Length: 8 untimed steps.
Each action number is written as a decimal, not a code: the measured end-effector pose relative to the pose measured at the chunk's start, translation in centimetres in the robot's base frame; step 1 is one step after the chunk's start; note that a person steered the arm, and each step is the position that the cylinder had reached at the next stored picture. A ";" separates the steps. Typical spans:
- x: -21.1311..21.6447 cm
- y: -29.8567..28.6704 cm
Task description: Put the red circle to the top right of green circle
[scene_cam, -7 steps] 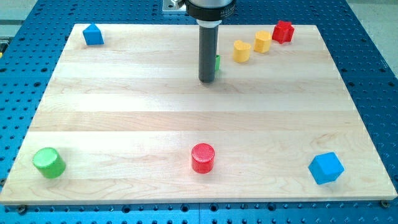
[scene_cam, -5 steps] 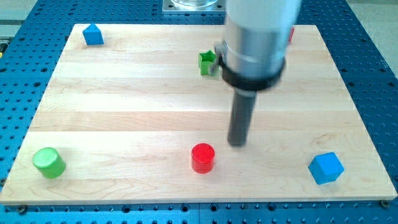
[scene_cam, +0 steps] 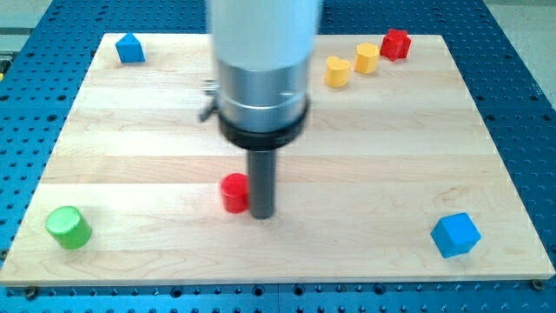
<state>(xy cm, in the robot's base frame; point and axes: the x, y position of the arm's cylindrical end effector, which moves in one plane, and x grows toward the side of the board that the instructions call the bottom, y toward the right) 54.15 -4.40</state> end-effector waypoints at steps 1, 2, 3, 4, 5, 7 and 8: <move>-0.3 -3.3; -1.9 0.9; -4.1 -2.8; -4.1 -9.0; -4.0 -8.4; 3.4 -9.0; 1.3 -10.7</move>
<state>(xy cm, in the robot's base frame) 55.45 -15.12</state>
